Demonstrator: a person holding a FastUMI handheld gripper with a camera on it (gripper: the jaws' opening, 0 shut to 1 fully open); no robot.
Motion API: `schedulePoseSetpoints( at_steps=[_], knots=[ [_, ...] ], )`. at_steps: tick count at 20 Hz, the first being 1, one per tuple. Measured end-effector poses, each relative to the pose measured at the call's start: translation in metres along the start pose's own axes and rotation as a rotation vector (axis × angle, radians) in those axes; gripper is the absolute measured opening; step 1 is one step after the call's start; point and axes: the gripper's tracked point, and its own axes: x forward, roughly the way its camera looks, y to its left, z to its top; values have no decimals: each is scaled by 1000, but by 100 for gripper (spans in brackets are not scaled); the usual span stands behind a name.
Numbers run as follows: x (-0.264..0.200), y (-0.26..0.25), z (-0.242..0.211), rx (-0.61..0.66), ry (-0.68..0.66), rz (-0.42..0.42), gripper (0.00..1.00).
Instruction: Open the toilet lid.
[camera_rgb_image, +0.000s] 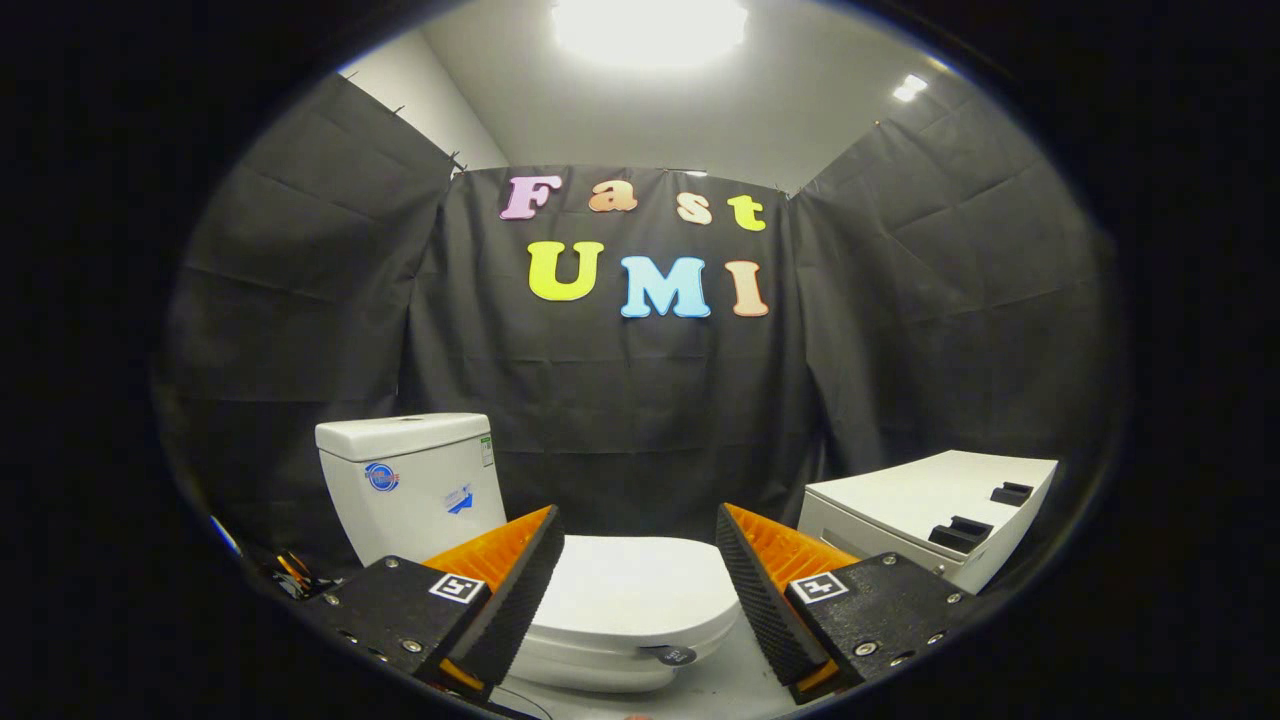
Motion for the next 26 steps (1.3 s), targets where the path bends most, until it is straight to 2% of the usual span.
schedulePoseSetpoints(
  at_steps=[3, 7, 15, 26],
  knots=[
    [0, 0, -2, -10, -14, 13, 95],
    [5, 7, -19, 109, -14, 54, 95],
    [32, -3, -85, 240, 76, 23, 95],
    [58, -5, -172, 688, 196, -14, 95]
  ],
)
